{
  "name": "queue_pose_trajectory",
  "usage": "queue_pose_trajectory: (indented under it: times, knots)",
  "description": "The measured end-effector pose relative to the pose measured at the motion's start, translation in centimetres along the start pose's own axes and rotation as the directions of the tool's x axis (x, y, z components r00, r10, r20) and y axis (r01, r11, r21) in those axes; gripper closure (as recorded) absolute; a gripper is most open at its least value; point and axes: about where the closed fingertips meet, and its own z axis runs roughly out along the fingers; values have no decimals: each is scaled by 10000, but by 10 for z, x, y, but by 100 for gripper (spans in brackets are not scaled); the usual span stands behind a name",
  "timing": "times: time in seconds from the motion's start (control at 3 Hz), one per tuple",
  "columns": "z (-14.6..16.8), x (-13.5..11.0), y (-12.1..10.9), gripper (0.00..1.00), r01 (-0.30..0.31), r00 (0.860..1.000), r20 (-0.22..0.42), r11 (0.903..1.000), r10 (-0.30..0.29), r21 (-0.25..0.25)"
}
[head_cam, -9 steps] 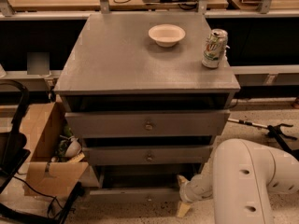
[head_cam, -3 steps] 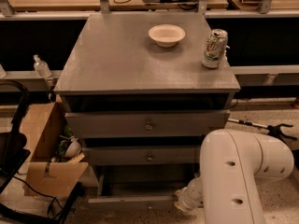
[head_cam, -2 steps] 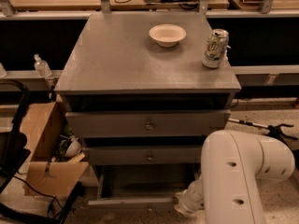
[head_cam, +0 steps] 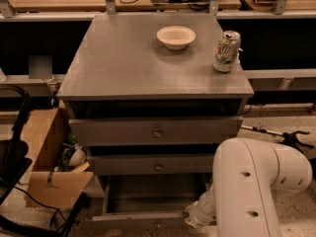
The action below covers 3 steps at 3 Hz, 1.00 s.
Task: Open bottom drawer
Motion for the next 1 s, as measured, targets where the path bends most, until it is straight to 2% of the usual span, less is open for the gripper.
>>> queue_pose_trajectory:
  times: [1.0]
  knots:
    - [-1, 1, 10, 100, -134, 9999, 20, 9998, 134, -154]
